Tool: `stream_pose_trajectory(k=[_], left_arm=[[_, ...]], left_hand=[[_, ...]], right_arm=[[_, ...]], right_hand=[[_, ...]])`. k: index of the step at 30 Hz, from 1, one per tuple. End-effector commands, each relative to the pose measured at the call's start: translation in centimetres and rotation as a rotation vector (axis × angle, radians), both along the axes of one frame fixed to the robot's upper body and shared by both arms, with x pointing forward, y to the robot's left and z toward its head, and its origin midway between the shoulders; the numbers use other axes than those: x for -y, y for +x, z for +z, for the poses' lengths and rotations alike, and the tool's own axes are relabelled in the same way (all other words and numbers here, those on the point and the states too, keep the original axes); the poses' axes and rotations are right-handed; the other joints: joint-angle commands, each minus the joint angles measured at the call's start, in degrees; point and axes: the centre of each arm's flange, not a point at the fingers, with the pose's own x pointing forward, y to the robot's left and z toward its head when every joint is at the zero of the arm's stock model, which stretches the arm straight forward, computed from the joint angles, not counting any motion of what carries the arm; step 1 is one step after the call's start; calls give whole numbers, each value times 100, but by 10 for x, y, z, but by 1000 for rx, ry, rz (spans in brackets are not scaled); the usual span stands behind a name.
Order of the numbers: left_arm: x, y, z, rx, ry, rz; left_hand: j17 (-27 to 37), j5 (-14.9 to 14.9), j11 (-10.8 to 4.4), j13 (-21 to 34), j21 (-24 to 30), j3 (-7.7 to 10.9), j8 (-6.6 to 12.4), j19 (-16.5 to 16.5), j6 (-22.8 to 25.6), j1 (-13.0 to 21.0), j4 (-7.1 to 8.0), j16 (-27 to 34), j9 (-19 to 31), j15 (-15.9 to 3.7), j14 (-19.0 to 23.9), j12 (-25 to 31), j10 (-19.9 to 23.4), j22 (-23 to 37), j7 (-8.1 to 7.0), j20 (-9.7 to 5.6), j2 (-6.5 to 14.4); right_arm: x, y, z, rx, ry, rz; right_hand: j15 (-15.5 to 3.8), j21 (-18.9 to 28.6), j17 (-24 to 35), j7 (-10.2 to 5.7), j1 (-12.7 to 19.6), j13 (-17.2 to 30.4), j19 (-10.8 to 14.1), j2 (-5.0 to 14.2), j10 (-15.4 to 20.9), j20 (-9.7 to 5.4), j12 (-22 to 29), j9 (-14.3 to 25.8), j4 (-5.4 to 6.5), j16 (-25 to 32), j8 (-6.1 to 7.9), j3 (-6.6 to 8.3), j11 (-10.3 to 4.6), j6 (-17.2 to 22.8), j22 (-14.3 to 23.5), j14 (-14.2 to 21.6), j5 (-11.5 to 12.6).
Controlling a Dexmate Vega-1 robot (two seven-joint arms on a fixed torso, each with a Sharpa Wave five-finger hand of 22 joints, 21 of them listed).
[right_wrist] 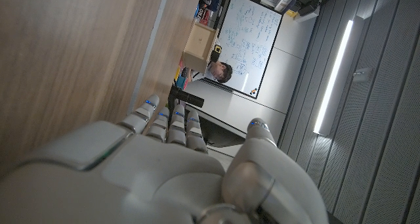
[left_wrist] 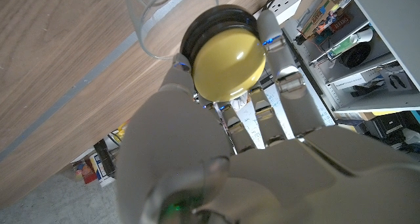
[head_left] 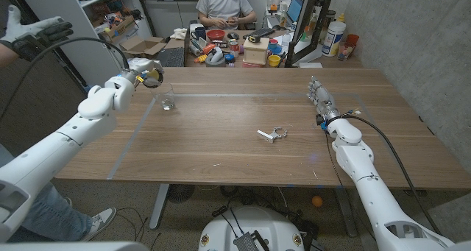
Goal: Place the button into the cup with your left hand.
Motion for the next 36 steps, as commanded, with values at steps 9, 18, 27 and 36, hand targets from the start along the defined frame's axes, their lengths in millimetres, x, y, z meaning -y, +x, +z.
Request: stream_pose_trajectory(k=[9,18,27,36], left_arm=[[16,23,-6,-13,1,-37],[19,23,-15,-20,-15,-40],[17,21,-23,-31,-34,-54],[13,17,-28,-21,-53,-58]], left_hand=[[318,16,-20,33,-52,55,23,-51,75,310,-9,8,1,-863,530,-24,79,18,-3,-6,309],[324,14,-19,41,-63,56,27,-61,85,304,-6,-6,-2,-854,520,-40,81,20,6,-17,300],[313,7,-16,52,-103,36,26,-136,86,270,1,-68,-8,-851,425,-68,80,21,12,0,251],[219,36,-12,54,-216,-170,-7,-402,16,-70,122,-233,-12,-706,65,-191,-24,15,6,162,-26]], right_arm=[[7,2,3,3,0,-3],[10,1,1,2,0,-3],[9,3,-1,-4,-2,5],[7,4,-3,-8,-3,9]], right_hand=[[-7,-17,22,11,-28,12,53,15,40,-20,-19,30,9,26,-23,-18,4,41,14,47,29],[-3,-17,22,13,-26,12,53,15,44,-22,-18,30,6,26,-22,-18,7,43,14,48,30],[1,-17,22,4,-29,12,55,14,50,-19,-16,30,6,28,-21,-21,9,49,14,54,30],[2,-16,23,-2,-31,12,59,15,73,-26,-7,30,6,33,-10,-22,11,80,14,68,30]])
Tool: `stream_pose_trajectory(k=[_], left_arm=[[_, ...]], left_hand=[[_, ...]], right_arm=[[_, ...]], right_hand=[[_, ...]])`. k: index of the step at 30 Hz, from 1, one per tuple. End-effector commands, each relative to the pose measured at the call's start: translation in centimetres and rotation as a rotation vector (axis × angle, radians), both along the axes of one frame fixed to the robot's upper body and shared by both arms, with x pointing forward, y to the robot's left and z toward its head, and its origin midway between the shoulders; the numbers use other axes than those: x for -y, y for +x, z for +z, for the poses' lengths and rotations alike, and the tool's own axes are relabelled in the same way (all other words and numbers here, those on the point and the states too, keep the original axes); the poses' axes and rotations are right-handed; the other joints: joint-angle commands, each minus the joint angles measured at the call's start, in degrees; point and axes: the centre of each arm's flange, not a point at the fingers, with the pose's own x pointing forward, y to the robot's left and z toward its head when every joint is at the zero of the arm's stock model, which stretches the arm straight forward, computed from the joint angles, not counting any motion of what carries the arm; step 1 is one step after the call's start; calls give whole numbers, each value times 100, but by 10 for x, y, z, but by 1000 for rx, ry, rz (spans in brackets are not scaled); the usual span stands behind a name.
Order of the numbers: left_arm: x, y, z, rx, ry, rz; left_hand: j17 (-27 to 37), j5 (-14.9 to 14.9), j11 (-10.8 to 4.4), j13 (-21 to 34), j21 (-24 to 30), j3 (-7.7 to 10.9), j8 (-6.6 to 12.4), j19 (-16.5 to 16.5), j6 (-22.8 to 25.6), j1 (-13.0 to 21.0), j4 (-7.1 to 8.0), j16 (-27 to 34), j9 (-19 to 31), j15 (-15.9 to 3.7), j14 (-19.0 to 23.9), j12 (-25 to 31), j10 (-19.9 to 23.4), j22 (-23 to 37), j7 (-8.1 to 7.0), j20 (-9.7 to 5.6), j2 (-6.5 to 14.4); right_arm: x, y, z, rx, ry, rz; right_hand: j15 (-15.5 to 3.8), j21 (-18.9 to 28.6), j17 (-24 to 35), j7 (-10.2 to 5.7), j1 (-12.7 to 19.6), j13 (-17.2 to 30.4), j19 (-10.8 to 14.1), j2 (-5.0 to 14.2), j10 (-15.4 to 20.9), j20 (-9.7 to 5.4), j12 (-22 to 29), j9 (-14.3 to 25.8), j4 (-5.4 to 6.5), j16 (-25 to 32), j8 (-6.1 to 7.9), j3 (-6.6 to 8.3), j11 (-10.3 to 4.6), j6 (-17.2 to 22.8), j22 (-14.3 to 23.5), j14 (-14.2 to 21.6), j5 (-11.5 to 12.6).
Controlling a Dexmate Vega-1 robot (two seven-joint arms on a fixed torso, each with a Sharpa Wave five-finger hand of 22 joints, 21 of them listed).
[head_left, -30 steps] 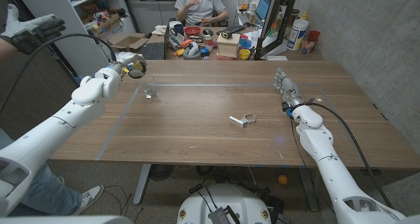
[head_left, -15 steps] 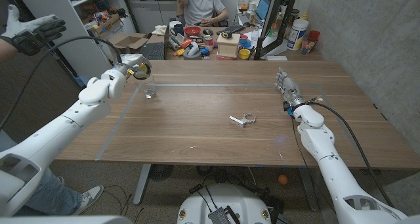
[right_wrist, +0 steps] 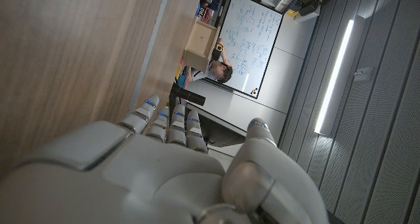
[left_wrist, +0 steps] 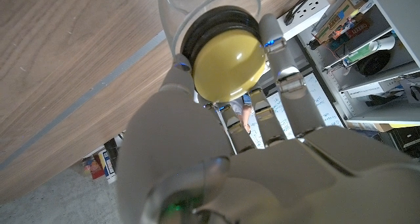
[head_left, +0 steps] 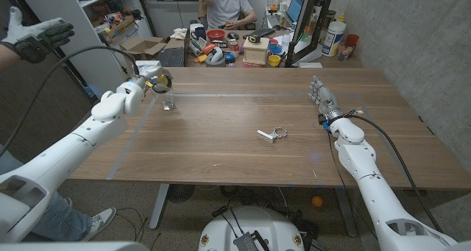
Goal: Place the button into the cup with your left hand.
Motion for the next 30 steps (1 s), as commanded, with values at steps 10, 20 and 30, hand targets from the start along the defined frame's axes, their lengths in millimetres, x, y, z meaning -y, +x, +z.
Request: stream_pose_trajectory(k=[10,20,30], left_arm=[[-10,-13,-10,43,-9,-14],[-16,-18,-16,80,-26,-19],[-11,-29,-15,148,-112,-100]], left_hand=[[-241,405,141,-12,-186,-653,-314,-1846,-503,-1456,696,-62,-26,-296,-254,-327,-307,67,-71,548,-393],[-281,580,178,11,-130,-880,-477,-2274,-795,-1928,939,-54,-26,-164,-517,-422,-482,83,-30,730,-506],[-295,695,201,19,-124,-862,-445,-2506,-663,-2079,1083,-12,-21,-277,-523,-415,-433,97,-17,694,-293]], right_arm=[[-6,3,-4,-13,-2,18],[-11,6,-2,-16,-12,27],[-13,5,2,-4,-17,31]], right_hand=[[4,-13,23,-27,-32,14,67,16,71,-29,-1,30,5,34,-2,-23,-6,85,14,76,30],[-2,-13,23,-38,-32,14,70,19,90,-23,5,30,5,36,5,-23,-5,110,14,84,30],[-7,-12,24,-42,-36,14,75,21,98,-19,6,30,6,38,5,-24,-19,120,14,93,30]])
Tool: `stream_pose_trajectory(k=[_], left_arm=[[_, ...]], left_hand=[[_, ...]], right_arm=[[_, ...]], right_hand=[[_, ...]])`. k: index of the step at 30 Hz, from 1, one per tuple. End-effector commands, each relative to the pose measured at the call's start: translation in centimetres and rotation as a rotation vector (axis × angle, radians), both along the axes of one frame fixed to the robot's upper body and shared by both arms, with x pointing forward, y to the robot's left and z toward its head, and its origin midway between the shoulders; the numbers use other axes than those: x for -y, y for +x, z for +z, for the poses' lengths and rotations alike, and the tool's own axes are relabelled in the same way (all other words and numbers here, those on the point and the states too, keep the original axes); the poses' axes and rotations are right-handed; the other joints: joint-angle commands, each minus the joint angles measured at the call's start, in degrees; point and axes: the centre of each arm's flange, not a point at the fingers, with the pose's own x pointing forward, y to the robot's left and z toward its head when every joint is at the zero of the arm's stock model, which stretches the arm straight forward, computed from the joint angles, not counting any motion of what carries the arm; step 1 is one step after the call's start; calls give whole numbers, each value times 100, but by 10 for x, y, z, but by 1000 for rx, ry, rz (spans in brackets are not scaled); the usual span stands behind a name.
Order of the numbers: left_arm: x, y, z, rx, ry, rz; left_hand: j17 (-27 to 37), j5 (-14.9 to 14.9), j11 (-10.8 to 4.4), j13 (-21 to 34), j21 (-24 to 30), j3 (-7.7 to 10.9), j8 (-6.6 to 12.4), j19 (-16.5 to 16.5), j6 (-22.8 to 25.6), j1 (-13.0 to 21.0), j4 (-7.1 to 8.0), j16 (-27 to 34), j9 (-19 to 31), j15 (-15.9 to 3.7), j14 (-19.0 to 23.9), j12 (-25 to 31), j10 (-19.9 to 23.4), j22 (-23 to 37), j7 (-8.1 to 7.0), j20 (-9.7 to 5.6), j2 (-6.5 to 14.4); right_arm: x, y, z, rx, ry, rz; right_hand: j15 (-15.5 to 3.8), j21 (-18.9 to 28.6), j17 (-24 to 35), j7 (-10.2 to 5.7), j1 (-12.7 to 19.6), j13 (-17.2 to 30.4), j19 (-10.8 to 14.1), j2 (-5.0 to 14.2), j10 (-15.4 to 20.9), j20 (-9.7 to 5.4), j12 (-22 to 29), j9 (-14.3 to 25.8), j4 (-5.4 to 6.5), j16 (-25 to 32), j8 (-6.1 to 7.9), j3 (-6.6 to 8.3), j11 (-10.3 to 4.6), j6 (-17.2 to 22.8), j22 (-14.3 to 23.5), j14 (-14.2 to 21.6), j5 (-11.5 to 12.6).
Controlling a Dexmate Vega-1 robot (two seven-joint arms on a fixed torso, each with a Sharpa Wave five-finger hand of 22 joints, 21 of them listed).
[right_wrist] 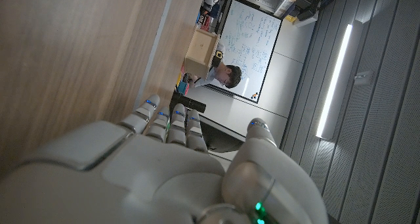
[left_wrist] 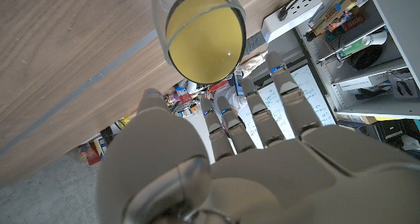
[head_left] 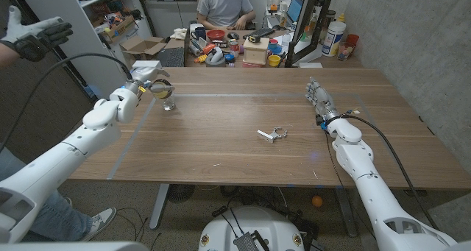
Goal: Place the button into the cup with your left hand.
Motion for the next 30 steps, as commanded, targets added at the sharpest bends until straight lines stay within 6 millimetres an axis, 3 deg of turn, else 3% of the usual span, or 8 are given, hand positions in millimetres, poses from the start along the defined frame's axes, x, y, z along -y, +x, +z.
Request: stream_pose_trajectory(k=[1,12,23,30], left_arm=[[4,-13,0,78,-93,-90],[26,-34,1,101,-240,-214],[67,-55,-14,124,-482,-346],[88,-62,-35,135,-672,-457]], left_hand=[[11,80,-18,31,62,27,49,-89,127,-72,109,63,17,-74,4,20,76,33,6,-8,149],[-8,139,37,7,113,81,28,-130,136,-123,195,87,9,-76,32,4,118,35,132,-47,355],[-31,141,115,-37,98,32,-98,-304,-103,-296,311,54,3,8,-130,-99,-12,35,216,-19,422],[-63,137,199,-96,39,-31,-234,-753,-344,-487,415,26,-3,80,-366,-229,-219,38,300,-30,489]], right_arm=[[-3,0,4,8,-7,6],[3,-7,7,43,-3,22],[21,-15,19,101,-76,123],[28,-23,27,152,-114,180]], right_hand=[[2,-12,24,-9,-37,15,34,21,37,22,7,30,6,39,5,-24,-19,79,14,44,30],[0,-12,25,-18,-40,16,34,24,49,24,9,30,8,39,5,-25,-17,89,15,49,30],[3,-14,25,-21,-39,16,32,28,55,21,9,30,7,35,3,-24,-26,96,15,45,30],[17,-16,26,-21,-44,17,27,27,59,27,9,30,8,34,2,-27,-17,100,15,45,29]])
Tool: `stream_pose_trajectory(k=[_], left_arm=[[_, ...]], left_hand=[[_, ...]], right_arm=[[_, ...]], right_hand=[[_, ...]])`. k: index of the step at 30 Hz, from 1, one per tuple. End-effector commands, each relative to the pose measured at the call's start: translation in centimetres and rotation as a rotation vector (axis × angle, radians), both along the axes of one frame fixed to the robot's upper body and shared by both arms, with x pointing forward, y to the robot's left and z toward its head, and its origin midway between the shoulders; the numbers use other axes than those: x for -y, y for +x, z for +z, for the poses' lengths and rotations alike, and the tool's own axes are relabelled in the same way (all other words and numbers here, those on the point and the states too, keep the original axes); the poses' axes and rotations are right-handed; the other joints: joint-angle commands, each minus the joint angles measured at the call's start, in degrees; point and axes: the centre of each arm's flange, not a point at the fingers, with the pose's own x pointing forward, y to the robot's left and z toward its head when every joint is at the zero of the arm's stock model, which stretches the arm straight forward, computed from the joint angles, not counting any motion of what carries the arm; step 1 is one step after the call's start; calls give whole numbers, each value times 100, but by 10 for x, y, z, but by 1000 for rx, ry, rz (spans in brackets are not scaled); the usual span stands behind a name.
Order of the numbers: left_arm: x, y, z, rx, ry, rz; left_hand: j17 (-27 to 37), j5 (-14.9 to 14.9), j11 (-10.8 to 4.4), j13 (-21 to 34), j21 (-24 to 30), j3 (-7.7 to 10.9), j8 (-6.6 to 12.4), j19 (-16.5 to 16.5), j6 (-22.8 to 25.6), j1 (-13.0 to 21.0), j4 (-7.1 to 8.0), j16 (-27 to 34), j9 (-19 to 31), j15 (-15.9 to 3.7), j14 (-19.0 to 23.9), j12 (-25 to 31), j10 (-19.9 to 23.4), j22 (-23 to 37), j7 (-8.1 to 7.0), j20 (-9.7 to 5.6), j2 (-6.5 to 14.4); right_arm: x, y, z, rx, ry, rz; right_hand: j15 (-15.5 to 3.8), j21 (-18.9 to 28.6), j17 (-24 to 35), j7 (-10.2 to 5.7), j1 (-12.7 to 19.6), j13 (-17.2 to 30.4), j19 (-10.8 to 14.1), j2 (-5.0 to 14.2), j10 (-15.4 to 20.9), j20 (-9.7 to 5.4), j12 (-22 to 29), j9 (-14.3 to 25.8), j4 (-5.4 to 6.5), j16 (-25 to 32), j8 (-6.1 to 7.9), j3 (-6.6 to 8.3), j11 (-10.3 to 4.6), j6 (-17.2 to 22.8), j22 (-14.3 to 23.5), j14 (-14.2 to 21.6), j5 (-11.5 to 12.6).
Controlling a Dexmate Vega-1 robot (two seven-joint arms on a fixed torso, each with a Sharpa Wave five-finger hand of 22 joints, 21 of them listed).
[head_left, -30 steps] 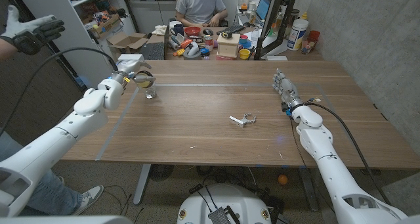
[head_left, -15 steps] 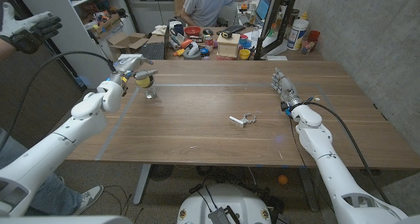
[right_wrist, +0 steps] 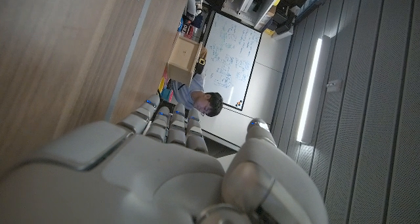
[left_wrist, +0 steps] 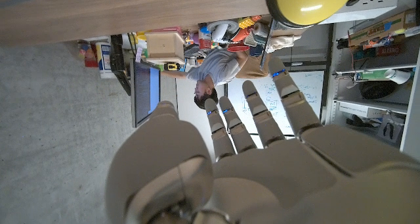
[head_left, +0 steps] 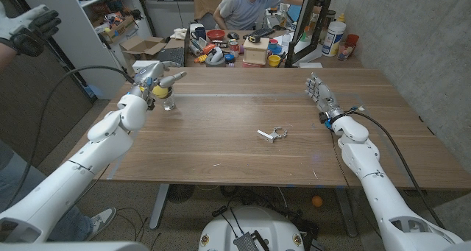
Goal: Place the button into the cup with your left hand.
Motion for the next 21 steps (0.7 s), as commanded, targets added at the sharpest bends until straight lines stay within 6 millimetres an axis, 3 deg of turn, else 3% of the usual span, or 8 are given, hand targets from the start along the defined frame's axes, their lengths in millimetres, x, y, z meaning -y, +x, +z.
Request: stream_pose_trajectory(k=[1,4,12,21], left_arm=[[33,-16,-26,23,-249,-157],[36,-15,-31,49,-254,-159],[36,1,-48,110,-460,-363],[41,2,-47,115,-460,-467]], left_hand=[[-11,33,69,-9,-15,-18,-47,-167,-102,-84,75,-20,-5,27,-97,-50,-101,13,11,4,19],[-18,30,67,-21,-11,-27,-65,-240,-127,-122,93,-6,-5,40,-101,-55,-104,15,22,-38,45],[-36,22,161,-50,6,-43,-121,-368,-217,-194,119,-11,-7,120,-181,-74,-140,22,94,-117,96],[-51,7,206,-74,2,-62,-162,-523,-274,-263,138,-17,-8,187,-271,-95,-203,26,153,-91,137]], right_arm=[[14,-14,15,83,-69,91],[13,-22,21,116,-77,91],[-6,-37,27,164,-66,66],[-29,-49,27,198,-64,57]], right_hand=[[20,-16,27,9,-45,17,29,27,49,22,8,30,9,34,1,-27,-11,66,15,45,29],[19,-17,27,14,-47,17,26,27,53,24,9,30,10,33,0,-29,-4,69,15,44,28],[11,-16,28,17,-54,17,30,26,71,30,14,30,12,37,0,-32,-9,75,15,55,27],[6,-16,28,16,-61,18,30,20,102,41,24,30,13,47,-1,-38,4,83,15,88,26]])
